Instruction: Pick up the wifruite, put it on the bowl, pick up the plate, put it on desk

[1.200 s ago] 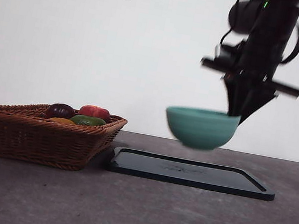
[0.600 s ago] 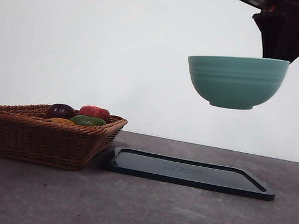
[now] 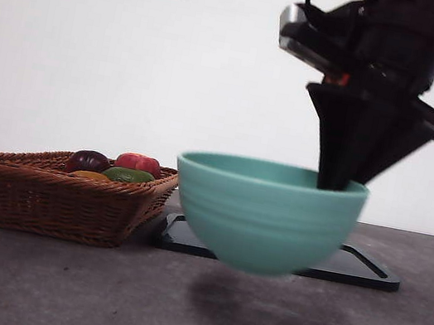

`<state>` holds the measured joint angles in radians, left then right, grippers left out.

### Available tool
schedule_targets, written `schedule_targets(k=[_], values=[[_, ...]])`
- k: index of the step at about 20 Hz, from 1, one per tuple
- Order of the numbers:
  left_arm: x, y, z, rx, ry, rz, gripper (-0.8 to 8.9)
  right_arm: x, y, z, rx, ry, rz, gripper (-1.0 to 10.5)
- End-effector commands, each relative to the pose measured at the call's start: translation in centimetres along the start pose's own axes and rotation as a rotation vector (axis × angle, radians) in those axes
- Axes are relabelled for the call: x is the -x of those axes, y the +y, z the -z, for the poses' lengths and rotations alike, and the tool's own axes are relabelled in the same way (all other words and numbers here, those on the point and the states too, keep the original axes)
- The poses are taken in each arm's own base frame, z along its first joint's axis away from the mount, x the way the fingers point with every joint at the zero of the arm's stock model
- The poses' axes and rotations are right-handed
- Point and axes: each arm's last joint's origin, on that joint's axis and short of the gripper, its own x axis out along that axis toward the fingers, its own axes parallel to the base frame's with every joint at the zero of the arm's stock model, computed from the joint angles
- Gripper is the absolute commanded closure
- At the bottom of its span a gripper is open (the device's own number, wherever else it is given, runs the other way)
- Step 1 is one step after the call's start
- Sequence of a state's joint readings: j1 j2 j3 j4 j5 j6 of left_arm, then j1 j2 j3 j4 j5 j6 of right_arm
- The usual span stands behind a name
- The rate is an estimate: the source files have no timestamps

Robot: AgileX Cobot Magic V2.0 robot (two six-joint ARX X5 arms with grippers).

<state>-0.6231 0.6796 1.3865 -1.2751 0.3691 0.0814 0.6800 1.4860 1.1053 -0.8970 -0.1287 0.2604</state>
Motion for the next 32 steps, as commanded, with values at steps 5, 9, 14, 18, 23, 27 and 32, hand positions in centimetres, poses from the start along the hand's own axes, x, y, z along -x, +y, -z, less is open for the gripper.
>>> schedule_targets(k=[5,9,14,18,23,27,32], values=[[0.3,-0.1,-0.4,-0.022,-0.020,0.006,2.82,-1.8,-0.4,0.8,-0.037,0.023,0.015,9.4],[0.3,-0.1,-0.4,-0.023,-0.021,0.006,2.82,-2.7,-0.6,1.2,-0.073,0.017,0.013,9.4],[0.3,-0.1,-0.4,-0.022,-0.021,0.006,2.82,-2.9,-0.7,1.4,-0.079,0.023,0.015,9.4],[0.3,-0.1,-0.4,-0.023,-0.021,0.006,2.82,-2.9,-0.7,1.4,-0.080,0.019,0.026,9.4],[0.3,-0.1,-0.4,-0.020,-0.021,0.006,2.82,-2.8,-0.9,1.4,-0.091,0.006,0.087,5.9],[0.3,-0.1,-0.4,-0.021,-0.021,0.006,2.82,-1.2,-0.9,2.3,-0.095,0.017,0.086,3.9],[0.3,-0.1,-0.4,-0.020,-0.022,0.006,2.82,5.1,-0.8,5.1,-0.085,-0.124,0.040,3.9]])
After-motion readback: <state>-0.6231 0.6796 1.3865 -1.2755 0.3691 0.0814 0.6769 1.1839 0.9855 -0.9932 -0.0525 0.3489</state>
